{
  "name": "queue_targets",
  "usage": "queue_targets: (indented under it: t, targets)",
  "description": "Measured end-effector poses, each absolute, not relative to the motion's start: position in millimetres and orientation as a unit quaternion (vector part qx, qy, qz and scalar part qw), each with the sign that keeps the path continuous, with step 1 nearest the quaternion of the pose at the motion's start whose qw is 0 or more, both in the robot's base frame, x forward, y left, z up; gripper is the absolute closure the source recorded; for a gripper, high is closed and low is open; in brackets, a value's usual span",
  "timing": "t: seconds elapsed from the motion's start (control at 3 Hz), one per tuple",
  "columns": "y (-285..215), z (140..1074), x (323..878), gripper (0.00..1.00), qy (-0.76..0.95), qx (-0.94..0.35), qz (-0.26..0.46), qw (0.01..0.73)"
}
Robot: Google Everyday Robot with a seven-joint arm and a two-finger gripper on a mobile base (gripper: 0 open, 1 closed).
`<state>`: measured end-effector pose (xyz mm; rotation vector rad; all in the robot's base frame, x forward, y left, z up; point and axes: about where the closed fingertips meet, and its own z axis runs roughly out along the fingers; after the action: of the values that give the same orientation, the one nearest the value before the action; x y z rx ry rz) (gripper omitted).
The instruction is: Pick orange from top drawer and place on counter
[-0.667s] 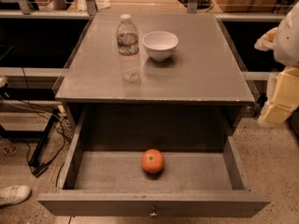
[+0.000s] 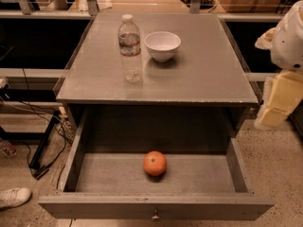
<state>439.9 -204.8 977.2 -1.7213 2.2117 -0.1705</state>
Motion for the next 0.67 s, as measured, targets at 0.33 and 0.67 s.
queue_targets:
  t: [0.33, 0.67]
  targets:
    - [-183.5, 969.6, 440.8, 0.00, 0.772, -0.607, -0.087, 0.167]
    - [-147.5, 952.5, 436.5, 0.00, 0.758, -0.623, -0.106, 0.164]
